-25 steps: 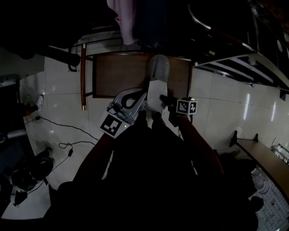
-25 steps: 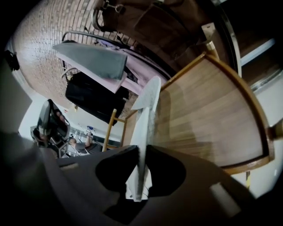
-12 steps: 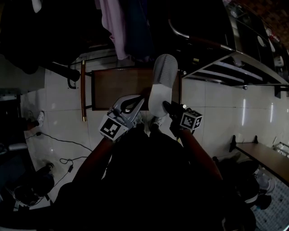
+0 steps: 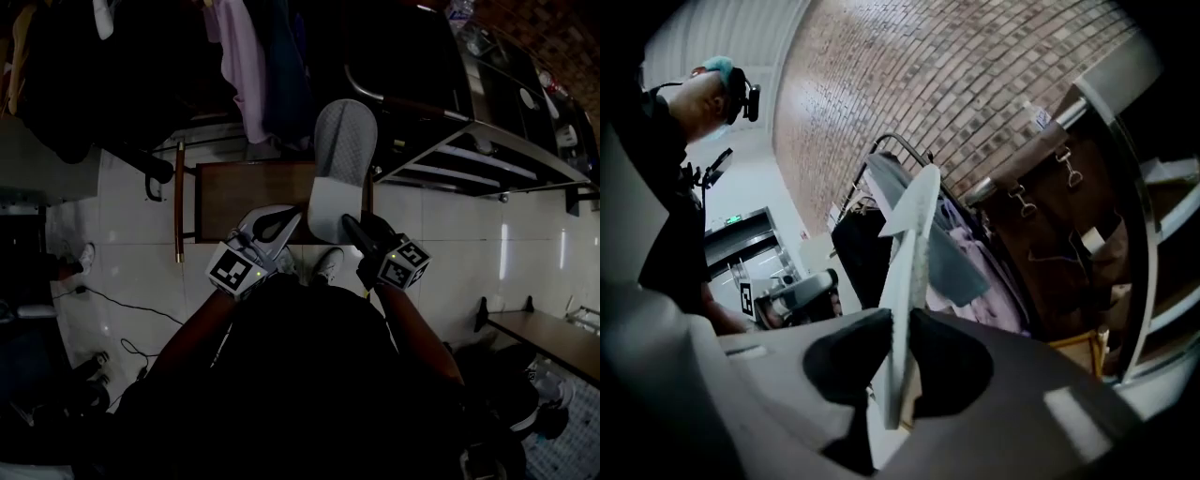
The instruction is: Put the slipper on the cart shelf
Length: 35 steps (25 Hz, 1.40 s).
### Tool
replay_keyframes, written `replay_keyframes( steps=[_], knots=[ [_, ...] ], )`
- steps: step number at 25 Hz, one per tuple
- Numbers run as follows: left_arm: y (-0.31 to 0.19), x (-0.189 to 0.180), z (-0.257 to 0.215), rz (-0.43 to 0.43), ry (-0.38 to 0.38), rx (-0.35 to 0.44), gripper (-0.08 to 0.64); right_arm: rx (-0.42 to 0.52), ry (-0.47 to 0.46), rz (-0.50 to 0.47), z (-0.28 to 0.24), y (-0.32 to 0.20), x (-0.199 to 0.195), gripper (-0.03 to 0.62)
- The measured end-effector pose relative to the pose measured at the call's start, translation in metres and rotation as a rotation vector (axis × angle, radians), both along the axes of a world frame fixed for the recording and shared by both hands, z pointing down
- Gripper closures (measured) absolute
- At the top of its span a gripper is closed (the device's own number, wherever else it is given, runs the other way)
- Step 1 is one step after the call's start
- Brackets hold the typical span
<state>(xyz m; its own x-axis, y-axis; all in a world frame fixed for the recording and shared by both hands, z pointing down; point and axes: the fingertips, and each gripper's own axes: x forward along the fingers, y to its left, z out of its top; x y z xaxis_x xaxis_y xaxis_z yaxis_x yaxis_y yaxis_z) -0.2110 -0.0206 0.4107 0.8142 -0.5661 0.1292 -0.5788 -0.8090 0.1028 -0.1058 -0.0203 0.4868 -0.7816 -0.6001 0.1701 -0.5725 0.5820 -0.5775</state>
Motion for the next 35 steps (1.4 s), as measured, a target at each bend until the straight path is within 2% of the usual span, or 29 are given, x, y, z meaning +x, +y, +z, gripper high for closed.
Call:
replay_keyframes(
  steps=[7, 12, 15, 20, 25, 30, 35],
  knots=[
    [-0.015, -0.005, -0.035, -0.034, 0.072, 0.024, 0.558, 0.227, -0.057, 0.031, -0.092, -0.018, -0.007, 0.526],
    [-0.026, 0.000, -0.058, -0.034, 0.093, 0.063, 0.558, 0.386, 0.063, 0.026, -0.128, -0.027, -0.012, 0.526],
    [-0.026, 0.003, -0.066, -0.021, 0.088, 0.063, 0.558, 0.441, 0.089, 0.043, -0.144, -0.031, -0.013, 0.525],
    [-0.026, 0.003, -0.068, -0.017, 0.067, 0.091, 0.558, 0.485, 0.107, 0.057, -0.155, -0.032, -0.014, 0.525],
    [-0.026, 0.006, -0.073, 0.002, 0.073, 0.073, 0.558, 0.522, 0.152, 0.063, -0.157, -0.031, -0.012, 0.526],
    [-0.021, 0.011, -0.068, 0.024, 0.051, 0.068, 0.560, 0.512, 0.150, 0.075, -0.154, -0.030, -0.010, 0.526],
    [-0.022, 0.004, -0.071, -0.009, 0.088, 0.075, 0.558, 0.499, 0.151, 0.081, -0.151, -0.028, -0.009, 0.526]
  ],
)
